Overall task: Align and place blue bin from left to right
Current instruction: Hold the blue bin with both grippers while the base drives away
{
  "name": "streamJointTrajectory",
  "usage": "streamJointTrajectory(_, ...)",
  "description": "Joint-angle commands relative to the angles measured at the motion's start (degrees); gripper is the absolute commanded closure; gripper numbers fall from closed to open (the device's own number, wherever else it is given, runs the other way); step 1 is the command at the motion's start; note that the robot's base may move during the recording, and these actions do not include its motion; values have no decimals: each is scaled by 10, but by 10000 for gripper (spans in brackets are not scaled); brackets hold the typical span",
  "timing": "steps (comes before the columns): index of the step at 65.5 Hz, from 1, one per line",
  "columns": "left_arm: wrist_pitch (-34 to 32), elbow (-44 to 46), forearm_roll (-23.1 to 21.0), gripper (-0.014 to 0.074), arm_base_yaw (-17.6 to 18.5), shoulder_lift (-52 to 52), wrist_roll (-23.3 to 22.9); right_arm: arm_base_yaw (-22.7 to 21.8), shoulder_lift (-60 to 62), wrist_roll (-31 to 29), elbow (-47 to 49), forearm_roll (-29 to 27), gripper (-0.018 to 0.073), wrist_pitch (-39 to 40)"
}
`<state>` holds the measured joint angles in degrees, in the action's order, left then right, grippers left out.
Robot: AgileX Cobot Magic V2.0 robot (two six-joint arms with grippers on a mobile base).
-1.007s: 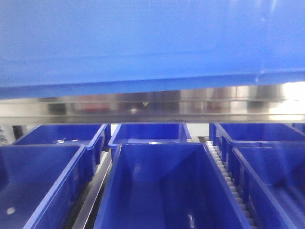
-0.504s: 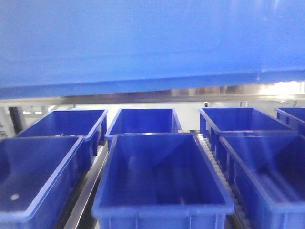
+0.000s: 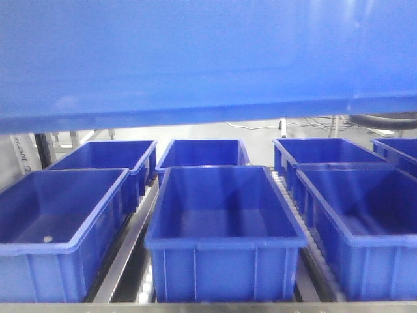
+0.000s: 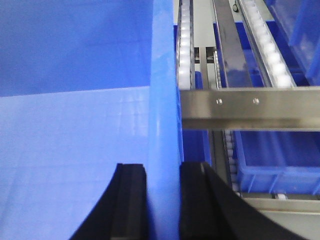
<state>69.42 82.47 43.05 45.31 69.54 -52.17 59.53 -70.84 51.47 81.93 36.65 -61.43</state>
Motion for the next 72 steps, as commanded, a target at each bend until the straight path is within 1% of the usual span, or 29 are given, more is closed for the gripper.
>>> streamJointTrajectory(1,-62,4,0,707,8,-3,0,5,8,0,7,9,637,80)
streamJointTrajectory(72,-62,4,0,707,8,-3,0,5,8,0,7,9,637,80)
